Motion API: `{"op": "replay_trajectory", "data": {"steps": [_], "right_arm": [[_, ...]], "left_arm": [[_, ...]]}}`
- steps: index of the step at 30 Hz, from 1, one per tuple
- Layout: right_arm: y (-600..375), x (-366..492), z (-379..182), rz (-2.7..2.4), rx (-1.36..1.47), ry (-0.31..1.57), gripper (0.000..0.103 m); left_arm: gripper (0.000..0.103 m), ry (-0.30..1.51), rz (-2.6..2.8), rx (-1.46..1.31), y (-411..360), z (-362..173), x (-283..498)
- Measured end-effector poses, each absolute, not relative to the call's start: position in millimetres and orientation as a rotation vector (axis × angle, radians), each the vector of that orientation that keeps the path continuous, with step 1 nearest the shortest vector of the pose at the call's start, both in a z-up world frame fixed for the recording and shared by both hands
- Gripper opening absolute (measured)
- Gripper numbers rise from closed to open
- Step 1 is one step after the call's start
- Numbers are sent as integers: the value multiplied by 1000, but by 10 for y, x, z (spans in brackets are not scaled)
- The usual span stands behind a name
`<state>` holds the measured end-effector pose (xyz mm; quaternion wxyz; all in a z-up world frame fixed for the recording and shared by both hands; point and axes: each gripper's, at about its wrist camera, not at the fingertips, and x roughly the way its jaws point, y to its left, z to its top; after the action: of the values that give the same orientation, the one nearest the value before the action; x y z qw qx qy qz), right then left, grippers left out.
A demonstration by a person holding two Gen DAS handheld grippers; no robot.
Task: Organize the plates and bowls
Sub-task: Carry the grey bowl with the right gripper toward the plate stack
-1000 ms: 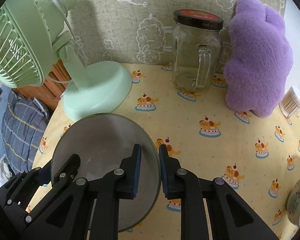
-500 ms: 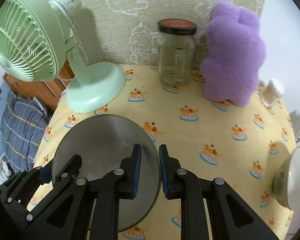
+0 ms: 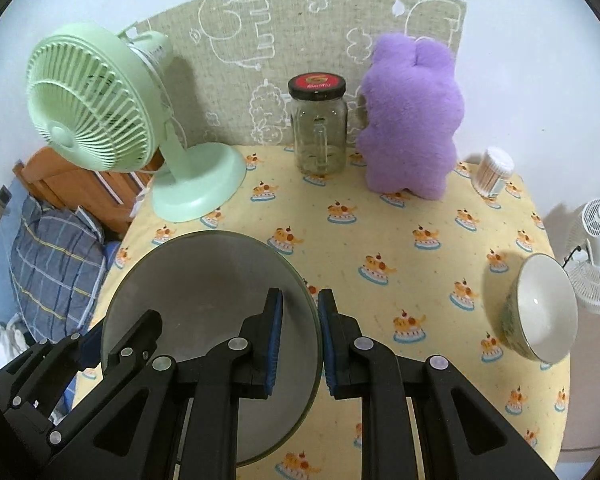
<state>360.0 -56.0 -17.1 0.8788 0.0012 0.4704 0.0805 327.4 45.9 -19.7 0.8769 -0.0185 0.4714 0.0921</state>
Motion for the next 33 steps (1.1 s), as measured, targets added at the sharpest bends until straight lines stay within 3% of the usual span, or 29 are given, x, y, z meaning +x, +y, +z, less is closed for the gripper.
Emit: {"op": "replay_trajectory", "data": {"steps": [12, 33], "right_arm": [[-645, 2943, 92, 101, 6, 964, 22], [-706, 1863, -28, 35, 21, 1005, 22]], "left_arm": [[17, 971, 115, -15, 370, -5, 2715], [17, 1026, 35, -22, 352, -187, 1782]]}}
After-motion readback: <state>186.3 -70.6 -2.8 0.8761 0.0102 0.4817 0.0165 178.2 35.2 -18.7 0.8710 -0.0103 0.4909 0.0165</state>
